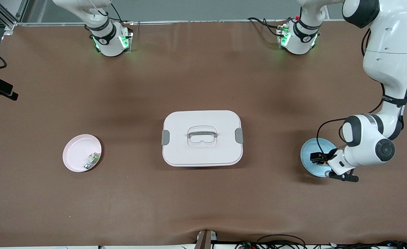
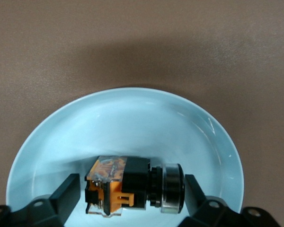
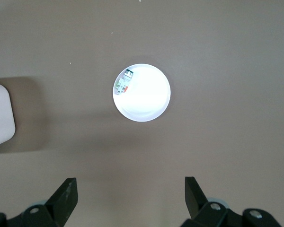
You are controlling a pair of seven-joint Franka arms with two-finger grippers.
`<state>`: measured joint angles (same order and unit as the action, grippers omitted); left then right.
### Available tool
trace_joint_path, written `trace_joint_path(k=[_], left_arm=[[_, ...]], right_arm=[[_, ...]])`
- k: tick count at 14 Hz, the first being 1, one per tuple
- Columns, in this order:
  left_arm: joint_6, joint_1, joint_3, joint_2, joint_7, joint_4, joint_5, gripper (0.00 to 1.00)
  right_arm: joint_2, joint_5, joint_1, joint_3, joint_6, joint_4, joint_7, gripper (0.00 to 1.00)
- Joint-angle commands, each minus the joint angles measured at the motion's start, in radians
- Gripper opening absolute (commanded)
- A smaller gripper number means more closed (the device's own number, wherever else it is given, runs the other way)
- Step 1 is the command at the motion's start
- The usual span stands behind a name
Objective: Transfer orange switch to right arm and place
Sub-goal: 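Close the left gripper on the orange switch and lift it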
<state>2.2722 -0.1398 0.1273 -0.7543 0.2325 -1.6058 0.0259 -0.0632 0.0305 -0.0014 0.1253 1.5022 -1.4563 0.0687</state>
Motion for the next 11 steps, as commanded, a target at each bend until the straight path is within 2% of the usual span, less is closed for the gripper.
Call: trace_joint_path(k=[1, 5, 8, 11], left_arm=[[0.013, -0.009, 0.009, 0.007, 0.01, -0.013, 0.022, 0.7], [0.013, 0.0, 0.009, 0.012, 0.005, -0.013, 0.028, 0.47], [0.004, 0.006, 0.009, 0.019, -0.03, -0.011, 0.029, 0.46], [-0.023, 0.028, 0.009, 0.05, -0.194, -0.011, 0.031, 0.46]], right_arm=[[0.008, -0.014, -0.003, -0.007, 0.001, 0.001, -0.003, 1.0], [0.008, -0.014, -0.003, -0.007, 0.01, 0.001, -0.003, 1.0], [0.008, -0.014, -0.006, -0.007, 0.009, 0.007, -0.003, 1.0], [0.009, -0.012, -0.008, -0.006, 0.01, 0.011, 0.002, 1.0]])
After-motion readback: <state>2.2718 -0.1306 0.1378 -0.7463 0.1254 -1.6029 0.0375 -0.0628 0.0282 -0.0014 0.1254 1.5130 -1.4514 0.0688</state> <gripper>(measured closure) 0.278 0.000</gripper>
